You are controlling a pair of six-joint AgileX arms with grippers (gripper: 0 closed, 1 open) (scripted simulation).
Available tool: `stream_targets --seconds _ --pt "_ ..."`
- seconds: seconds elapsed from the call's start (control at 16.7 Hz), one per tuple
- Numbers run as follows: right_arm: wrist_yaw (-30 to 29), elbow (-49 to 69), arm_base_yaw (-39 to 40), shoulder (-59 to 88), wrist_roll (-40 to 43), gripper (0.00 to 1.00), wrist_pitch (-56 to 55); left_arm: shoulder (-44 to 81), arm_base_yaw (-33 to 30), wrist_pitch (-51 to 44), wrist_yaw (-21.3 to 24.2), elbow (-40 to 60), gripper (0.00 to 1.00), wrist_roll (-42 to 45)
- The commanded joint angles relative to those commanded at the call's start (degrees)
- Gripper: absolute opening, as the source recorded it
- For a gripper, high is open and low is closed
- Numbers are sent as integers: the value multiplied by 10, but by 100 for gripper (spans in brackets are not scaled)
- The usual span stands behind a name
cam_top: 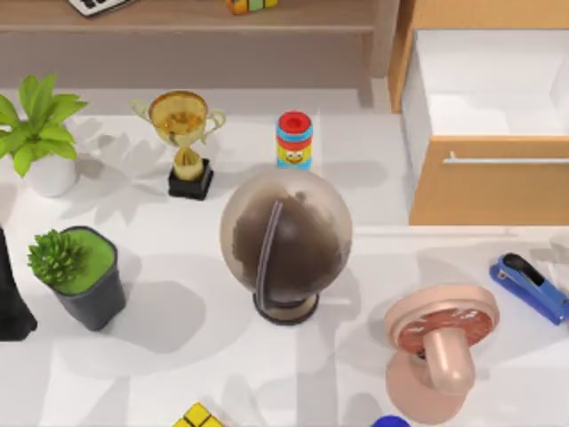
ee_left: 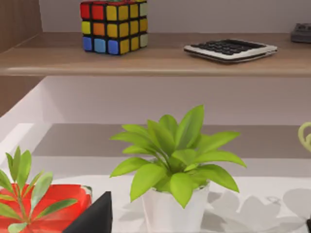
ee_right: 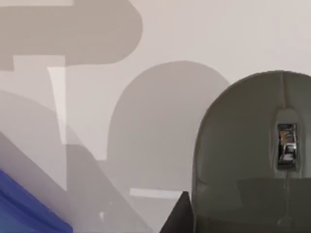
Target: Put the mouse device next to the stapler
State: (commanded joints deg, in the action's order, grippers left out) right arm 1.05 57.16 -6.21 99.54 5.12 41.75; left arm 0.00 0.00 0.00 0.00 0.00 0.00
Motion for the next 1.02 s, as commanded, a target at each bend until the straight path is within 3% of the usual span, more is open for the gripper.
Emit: stream_targets --seconds 0.24,1.02 --pt "0 0 0 0 0 0 0 0 0 0 0 0 100 0" --pt "0 0 0 0 0 98 0 0 0 0 0 0 100 0"
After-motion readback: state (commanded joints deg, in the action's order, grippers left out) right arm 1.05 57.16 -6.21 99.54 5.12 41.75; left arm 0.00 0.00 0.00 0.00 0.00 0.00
